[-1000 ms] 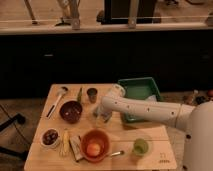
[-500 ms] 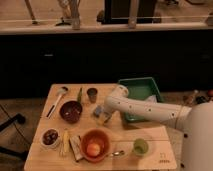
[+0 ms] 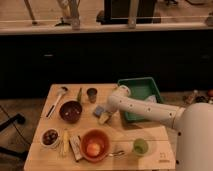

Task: Wipe table surface with sponge

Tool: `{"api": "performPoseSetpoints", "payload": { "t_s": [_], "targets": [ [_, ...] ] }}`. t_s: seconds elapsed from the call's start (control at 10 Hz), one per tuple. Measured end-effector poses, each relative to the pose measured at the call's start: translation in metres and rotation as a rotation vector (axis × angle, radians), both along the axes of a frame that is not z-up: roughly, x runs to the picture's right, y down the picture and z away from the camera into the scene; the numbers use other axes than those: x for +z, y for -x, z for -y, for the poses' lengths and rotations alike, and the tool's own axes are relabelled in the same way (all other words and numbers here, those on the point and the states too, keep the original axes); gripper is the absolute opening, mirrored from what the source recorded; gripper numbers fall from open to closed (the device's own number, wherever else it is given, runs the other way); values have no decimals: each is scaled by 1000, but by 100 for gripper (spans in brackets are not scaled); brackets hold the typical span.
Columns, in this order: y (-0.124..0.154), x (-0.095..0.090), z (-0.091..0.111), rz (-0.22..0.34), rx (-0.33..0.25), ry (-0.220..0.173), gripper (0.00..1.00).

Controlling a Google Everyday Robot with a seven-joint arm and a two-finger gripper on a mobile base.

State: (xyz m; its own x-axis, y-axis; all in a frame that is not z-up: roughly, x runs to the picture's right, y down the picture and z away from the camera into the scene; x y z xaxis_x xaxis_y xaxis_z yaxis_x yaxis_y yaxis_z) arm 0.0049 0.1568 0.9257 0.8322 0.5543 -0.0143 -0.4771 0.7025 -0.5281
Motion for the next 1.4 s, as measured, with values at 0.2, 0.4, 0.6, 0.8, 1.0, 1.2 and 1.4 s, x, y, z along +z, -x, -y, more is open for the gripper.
{"api": "performPoseSetpoints", "payload": {
  "t_s": [0.2,0.4,0.6,0.8,1.0,1.2,1.4],
  "targets": [
    [2,-4,2,5,-3,-2,30],
    [3,-8,3,8,-9,1,12],
    [-1,-11,3,3,-11,3,0],
    [-1,-11,3,3,-11,3,0],
    [-1,-11,3,7,-19,5,0],
    [-6,-22,5,96,-159,25,0],
    [-5,-34,9,199,-301,17,0]
  ]
}}
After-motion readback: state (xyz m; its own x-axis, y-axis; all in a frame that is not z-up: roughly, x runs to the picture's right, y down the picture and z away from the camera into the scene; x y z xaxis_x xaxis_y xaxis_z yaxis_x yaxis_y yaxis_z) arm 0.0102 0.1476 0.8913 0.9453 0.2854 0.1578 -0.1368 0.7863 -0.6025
